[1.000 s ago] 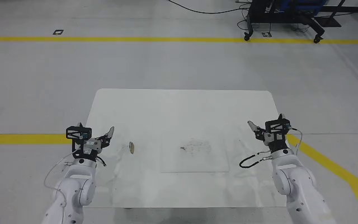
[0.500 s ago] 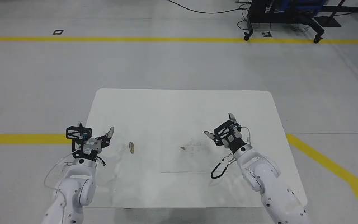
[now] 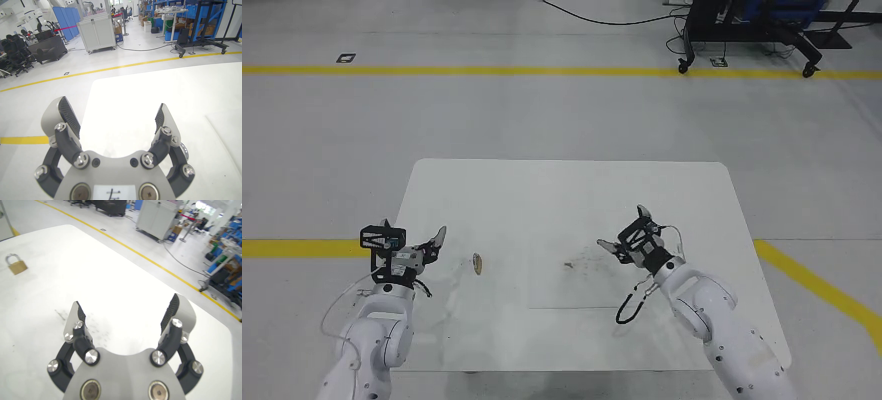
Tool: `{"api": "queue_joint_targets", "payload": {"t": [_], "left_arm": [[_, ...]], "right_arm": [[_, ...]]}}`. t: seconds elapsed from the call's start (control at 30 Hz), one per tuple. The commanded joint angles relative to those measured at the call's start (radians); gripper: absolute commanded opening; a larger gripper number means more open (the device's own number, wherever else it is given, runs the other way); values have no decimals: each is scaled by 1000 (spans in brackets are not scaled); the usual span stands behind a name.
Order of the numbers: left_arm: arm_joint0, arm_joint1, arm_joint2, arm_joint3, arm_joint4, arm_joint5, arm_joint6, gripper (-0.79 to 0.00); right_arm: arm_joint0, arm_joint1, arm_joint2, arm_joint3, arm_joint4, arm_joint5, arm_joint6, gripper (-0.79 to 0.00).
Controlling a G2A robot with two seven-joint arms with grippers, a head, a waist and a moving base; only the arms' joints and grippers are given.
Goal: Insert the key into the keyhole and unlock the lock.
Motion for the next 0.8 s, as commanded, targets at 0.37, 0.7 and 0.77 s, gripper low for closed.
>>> {"api": "queue_joint_targets", "payload": {"t": [0.37, 0.7, 0.77], "left_arm": [[0, 0, 0, 0, 0, 0, 0, 0], [0, 0, 0, 0, 0, 0, 0, 0], [0, 0, 0, 0, 0, 0, 0, 0]], "right_arm": [[277, -15, -199, 266, -15, -523, 47, 0], [359, -30, -278, 356, -32, -548, 98, -465], [370, -31, -286, 369, -35, -550, 108, -520]]}}
